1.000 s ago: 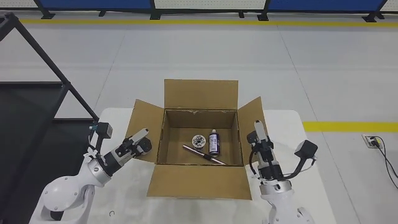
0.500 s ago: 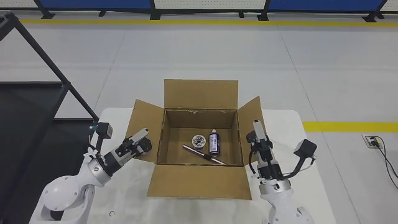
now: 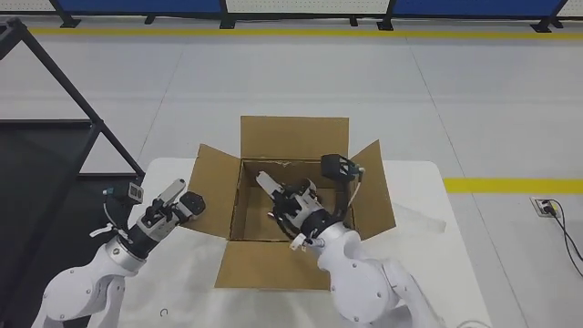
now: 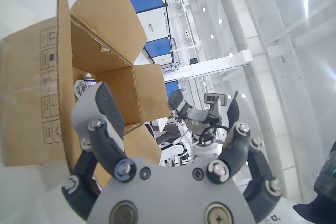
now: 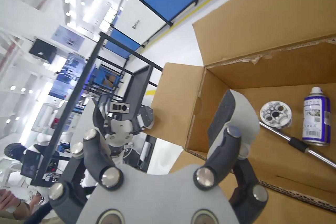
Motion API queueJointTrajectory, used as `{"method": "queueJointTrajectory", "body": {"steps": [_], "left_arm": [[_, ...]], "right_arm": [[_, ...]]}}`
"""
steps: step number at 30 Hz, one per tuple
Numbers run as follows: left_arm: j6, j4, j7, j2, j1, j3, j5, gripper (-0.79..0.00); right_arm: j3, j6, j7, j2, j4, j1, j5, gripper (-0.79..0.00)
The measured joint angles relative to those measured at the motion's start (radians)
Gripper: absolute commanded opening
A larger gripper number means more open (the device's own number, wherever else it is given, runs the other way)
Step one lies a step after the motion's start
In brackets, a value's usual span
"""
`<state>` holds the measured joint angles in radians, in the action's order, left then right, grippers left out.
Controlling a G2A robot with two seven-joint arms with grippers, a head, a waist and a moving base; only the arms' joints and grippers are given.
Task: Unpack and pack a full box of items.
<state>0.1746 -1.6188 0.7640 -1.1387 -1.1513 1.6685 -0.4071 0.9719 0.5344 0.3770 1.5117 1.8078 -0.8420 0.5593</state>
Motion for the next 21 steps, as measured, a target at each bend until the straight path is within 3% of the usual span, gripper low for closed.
{"method": "queueJointTrajectory", "body": {"steps": [4,18,21], "left_arm": [[0.002,-0.002,0.008,0.002,-0.006,0.007,-0.009,0.0],[0.002,-0.002,0.008,0.002,-0.006,0.006,-0.008,0.0],[0.0,-0.014,-0.004,0.002,-0.013,0.004,-0.006,0.0]], "right_arm": [[-0.028,0.137,0.066,0.012,-0.075,0.094,-0.002,0.0],[-0.037,0.128,0.046,0.016,-0.101,0.091,0.018,0.0],[-0.084,0.259,0.059,0.037,-0.189,0.168,0.051,0.0]]}}
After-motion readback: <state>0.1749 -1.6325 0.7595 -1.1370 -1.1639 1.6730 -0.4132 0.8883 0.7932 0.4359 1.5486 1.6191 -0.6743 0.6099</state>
